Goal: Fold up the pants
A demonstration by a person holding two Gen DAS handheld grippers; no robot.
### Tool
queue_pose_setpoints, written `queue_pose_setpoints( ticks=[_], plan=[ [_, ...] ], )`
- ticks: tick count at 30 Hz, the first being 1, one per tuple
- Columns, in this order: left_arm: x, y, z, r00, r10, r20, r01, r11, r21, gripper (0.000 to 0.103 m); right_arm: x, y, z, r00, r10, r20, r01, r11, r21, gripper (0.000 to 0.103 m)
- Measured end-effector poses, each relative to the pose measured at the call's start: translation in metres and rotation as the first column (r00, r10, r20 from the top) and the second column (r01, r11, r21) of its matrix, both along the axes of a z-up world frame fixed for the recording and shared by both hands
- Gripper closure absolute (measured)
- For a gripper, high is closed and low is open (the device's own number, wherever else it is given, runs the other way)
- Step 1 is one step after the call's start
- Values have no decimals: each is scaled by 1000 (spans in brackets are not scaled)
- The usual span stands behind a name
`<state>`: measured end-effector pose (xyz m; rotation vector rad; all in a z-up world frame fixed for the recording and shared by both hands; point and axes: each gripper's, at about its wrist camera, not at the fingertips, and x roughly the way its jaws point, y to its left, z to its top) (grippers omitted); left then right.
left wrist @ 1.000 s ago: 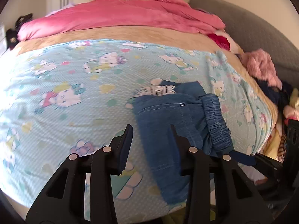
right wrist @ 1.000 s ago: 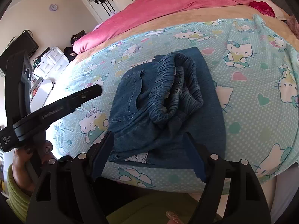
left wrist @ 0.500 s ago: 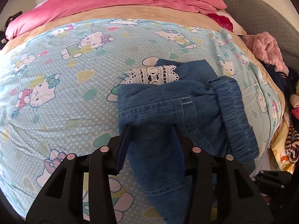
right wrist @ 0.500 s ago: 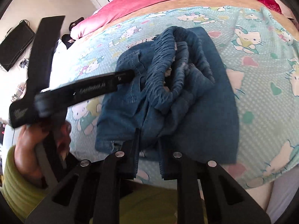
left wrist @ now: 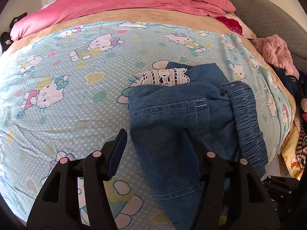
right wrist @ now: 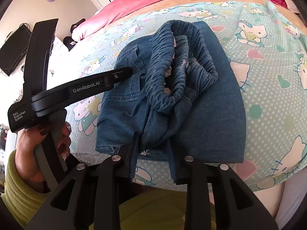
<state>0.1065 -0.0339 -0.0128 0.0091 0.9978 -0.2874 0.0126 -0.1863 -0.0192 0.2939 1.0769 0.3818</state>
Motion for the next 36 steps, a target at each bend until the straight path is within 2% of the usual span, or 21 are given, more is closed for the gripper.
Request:
queue_pose_setpoints(
  ticks=[5,10,12,16,21,28,36],
  plan=[
    [-3,0,4,1000,6,9,-6,1000,4,52,-3,-7,12,999,-9,42,10,1000,-22,60],
    [-7,-1,11,1000,5,27,-5,1000,14,50,-6,-15,23,996,-36,79,39,999,-36,58],
    [-9,-1,14,999,4,36,-5,1000,14,48,-6,-21,26,994,-57,94,60,998,-31,53],
    [-11,-1,20,999,4,49,-5,1000,15,47,-6,-28,30,991,-85,108,89,996,-31,52],
    [-14,-2,25,998,5,65,-7,1000,21,43,-5,-32,32,988,-104,117,108,994,-26,41],
    [-21,1,31,996,13,86,-16,1000,27,38,-8,-32,43,982,-110,152,117,992,-39,41],
    [-30,7,44,990,39,136,-46,998,47,20,-7,-41,57,970,-121,210,138,988,-68,41]
  ],
)
